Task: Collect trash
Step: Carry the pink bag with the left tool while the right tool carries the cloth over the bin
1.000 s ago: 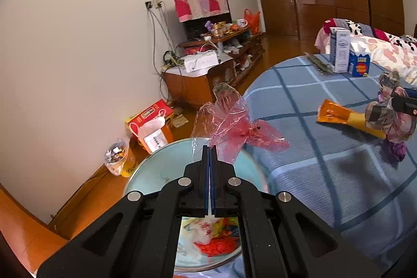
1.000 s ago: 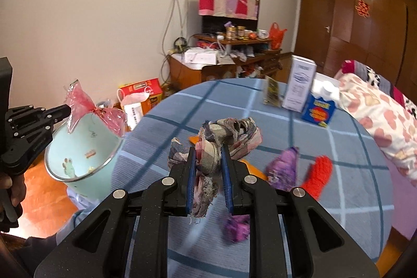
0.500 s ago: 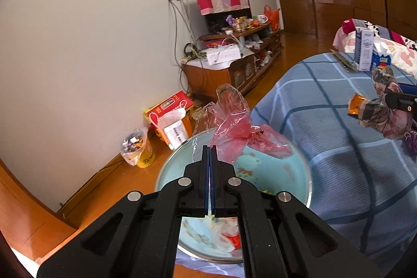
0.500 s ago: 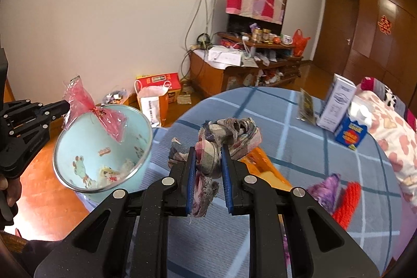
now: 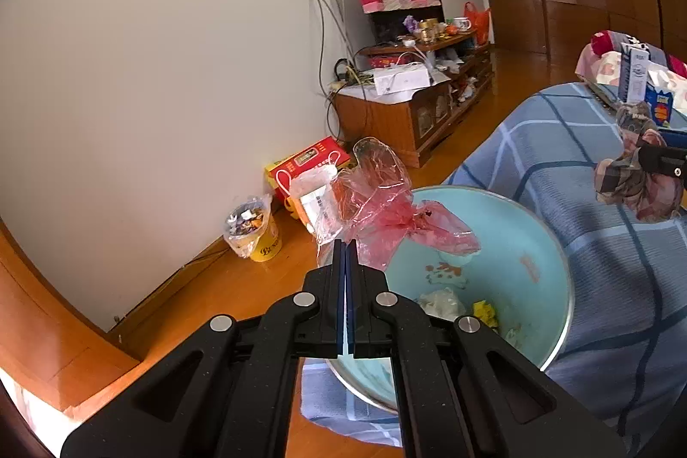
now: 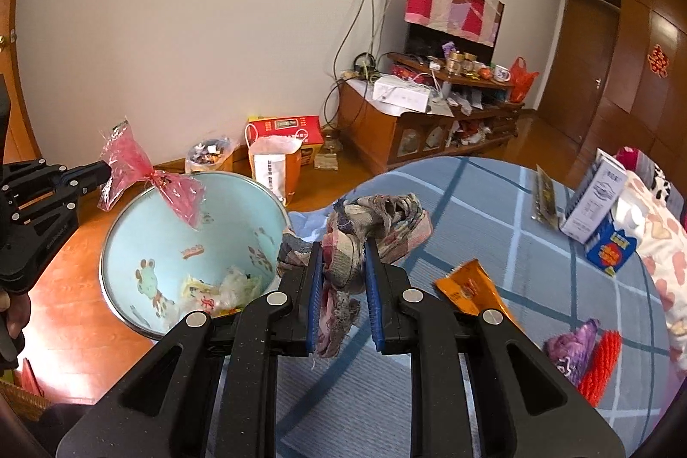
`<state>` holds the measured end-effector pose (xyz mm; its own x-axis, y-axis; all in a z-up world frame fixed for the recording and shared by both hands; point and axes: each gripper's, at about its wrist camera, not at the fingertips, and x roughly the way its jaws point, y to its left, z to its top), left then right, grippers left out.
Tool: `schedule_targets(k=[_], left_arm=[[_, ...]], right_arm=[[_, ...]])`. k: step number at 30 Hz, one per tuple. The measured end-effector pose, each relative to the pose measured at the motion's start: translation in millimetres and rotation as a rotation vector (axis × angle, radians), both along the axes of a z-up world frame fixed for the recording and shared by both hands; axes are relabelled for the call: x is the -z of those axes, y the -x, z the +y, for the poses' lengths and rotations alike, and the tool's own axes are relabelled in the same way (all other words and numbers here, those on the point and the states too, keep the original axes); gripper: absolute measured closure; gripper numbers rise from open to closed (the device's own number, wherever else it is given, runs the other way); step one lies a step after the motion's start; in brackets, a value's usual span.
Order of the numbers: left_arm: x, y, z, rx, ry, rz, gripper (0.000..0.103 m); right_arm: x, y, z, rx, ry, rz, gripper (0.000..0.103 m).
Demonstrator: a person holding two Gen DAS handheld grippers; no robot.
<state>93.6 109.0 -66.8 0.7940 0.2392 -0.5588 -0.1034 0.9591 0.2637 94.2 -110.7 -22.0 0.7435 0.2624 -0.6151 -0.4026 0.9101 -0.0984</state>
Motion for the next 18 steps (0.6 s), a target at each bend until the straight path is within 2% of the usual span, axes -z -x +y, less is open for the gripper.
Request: schedule_targets(k=[18], left_arm=[[4.6,1.0,28.8,-0.066,0.004,0.008,0.103]], right_arm=[[1.0,-9.6,32.4,-0.059,0.026,0.005,0.084]])
